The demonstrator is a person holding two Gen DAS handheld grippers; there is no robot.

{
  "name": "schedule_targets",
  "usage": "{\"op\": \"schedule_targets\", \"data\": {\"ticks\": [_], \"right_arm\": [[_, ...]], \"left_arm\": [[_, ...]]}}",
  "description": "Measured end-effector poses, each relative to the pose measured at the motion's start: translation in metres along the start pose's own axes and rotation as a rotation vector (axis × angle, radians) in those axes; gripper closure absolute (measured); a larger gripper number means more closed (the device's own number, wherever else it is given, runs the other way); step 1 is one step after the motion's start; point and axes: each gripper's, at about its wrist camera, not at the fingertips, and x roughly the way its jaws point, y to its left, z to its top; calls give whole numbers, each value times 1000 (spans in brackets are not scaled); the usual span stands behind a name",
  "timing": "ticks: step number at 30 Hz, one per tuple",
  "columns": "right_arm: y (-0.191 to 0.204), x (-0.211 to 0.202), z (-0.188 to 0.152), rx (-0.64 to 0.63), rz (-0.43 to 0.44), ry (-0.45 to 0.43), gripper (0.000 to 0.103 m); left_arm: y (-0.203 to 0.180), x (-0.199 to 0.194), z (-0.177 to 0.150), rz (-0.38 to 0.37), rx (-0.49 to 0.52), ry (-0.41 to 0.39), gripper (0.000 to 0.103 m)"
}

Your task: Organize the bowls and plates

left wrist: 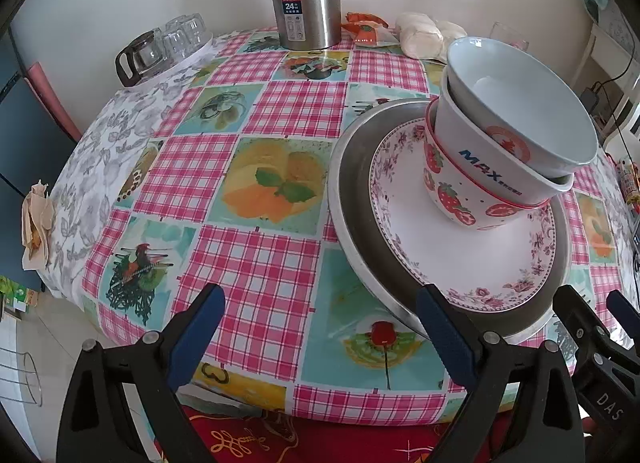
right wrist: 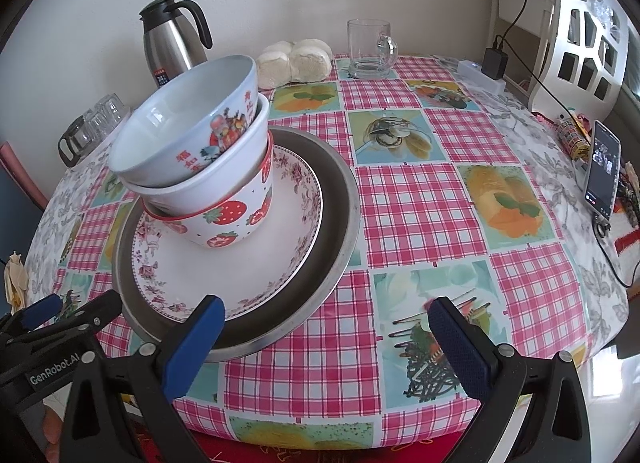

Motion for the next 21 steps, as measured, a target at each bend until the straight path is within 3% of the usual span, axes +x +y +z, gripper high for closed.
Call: {"op": "schedule_targets", "data": {"ticks": [21], "right_arm": [[0,2,-1,-4,-1,8,0]], "left_arm": [[2,0,-1,14,-4,1,7]]}}
